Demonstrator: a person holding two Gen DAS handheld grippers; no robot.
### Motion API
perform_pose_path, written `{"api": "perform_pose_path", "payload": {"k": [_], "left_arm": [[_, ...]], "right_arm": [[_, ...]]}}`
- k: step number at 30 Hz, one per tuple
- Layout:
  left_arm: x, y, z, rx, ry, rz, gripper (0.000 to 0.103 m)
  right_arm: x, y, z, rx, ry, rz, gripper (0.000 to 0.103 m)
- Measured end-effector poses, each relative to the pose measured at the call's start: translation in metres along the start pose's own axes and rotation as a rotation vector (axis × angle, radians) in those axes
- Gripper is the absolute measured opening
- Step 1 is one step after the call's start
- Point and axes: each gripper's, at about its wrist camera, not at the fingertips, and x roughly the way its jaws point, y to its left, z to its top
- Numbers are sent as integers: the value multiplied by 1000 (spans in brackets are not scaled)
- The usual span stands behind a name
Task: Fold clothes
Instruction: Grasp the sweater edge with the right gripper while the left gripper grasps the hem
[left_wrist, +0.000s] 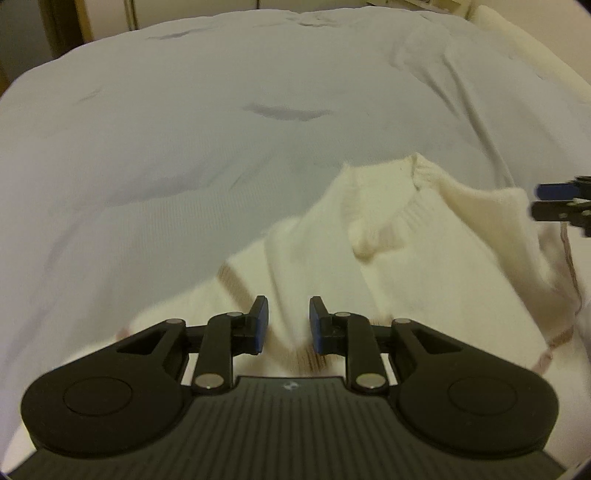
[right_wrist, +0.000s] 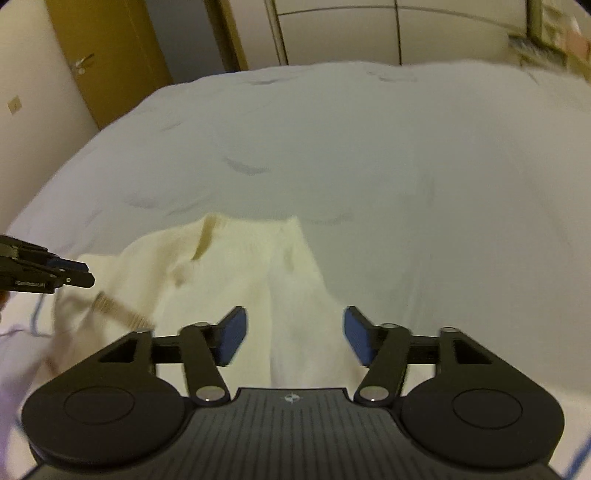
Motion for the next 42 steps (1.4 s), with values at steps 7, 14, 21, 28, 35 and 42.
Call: {"api": "perform_pose_path", "payload": {"k": [7,14,21,28,35,42], "left_arm": [[23,27,28,27,4,-47,22],[68,35,44,77,59,-176,64],[55,28,26,100,-31,-170,11],[7,66,37,-87,-157,-106,26],[42,91,37,-285,-55,-57,21],[53,38,46,109,4,-30,34]], "right_arm": [[49,-22,-2,29,86,-59,14],[58,-67,-16,369,101,-63,16],[51,-63,-13,360,60,-44,15],[45,-77,6,386,-77,-36,13],[64,-112,6,565,30,-123,36],[64,-63,35,60,30,-186,56]]}}
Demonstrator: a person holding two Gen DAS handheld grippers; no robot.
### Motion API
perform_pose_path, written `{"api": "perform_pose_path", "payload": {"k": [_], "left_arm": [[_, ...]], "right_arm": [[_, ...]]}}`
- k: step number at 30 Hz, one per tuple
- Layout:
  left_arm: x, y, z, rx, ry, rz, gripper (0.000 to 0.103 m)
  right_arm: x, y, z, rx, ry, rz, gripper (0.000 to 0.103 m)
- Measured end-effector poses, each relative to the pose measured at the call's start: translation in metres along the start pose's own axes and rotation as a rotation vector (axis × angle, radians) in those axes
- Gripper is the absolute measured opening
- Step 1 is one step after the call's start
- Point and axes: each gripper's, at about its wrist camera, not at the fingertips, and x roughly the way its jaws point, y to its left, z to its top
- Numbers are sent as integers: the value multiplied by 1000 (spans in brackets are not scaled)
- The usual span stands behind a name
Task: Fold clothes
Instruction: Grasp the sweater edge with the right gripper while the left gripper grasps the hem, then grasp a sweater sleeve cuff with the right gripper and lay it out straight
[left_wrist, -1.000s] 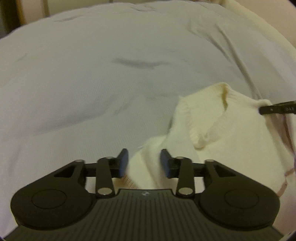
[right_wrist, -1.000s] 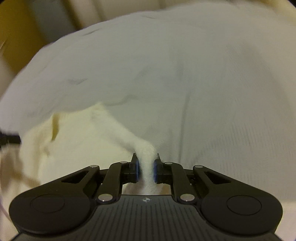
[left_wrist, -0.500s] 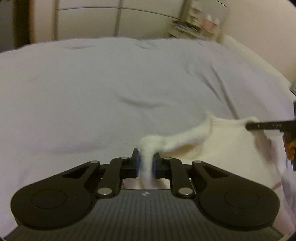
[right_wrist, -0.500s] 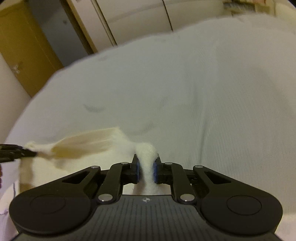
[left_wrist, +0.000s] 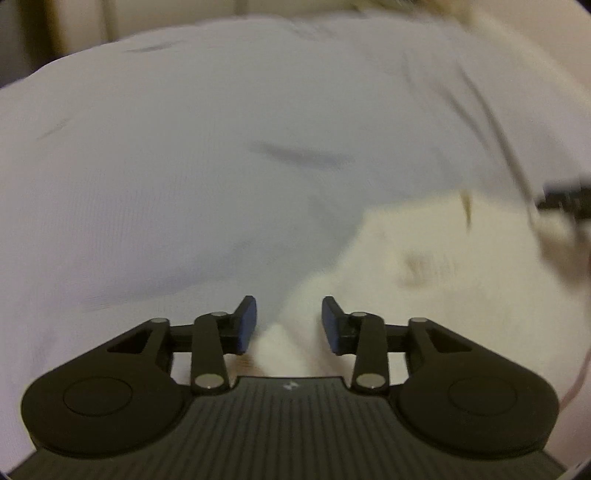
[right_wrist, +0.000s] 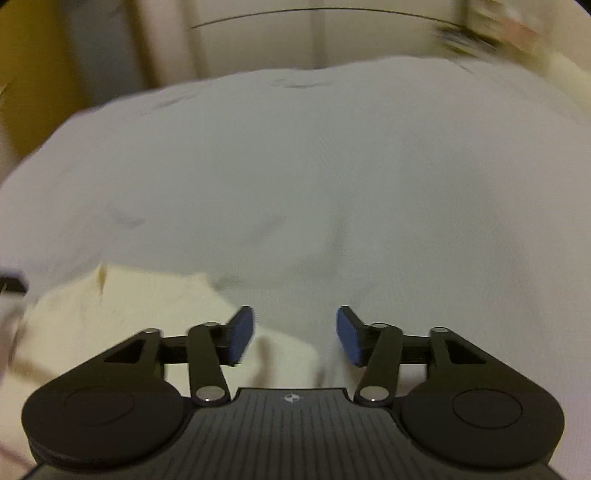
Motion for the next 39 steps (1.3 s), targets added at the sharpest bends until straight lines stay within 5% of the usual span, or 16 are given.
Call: {"api": "perform_pose_path", "payload": {"k": [2,4,9,11,15,18,24,27,30,32,33,34,35,39], "left_arm": [[20,-14,-5,63,41,61,35],[22,-10,-6,25,35,103,36],[-28,14,-12,-189,-77,181,34],[-52,20,-21,-229,-84,199,33],[-90,-20,-56,-197,-61,75,33],[-103,-70,-88,-173,-16,-10,33],[-93,-141,-120,-270,105,-92,34],[-89,-159,-120,-286,131,-93,34],[-97,-175,-121,-251,126,-78,35],[-103,-187,-116,-221,119,-59,35],[-100,-192,-114,-215,118,-52,36],[-99,-196,-113,-210,118,-45,36],[-99,-200,-113,-205,119,-36,36],[-101,-208,-118,-200,133,-15,36]], "right_arm": [[22,9,-7,-122,66,-41,25],[34,0,-14,-128,66,-113,19],[-18,-66,-17,304,-80,-104,54],[-55,-90,-29,432,-137,-97,54],[-125,-107,-94,567,-126,-41,54],[-174,-110,-165,550,-24,-156,54],[-252,-150,-260,600,-4,-425,57],[-248,-169,-264,409,4,-518,79],[-230,-187,-266,155,40,-600,84],[-199,-202,-268,31,120,-636,77],[-189,-213,-268,39,138,-609,58],[-190,-229,-269,107,133,-520,24],[-195,-246,-270,184,125,-420,5],[-245,-272,-254,408,-28,-187,4]]}}
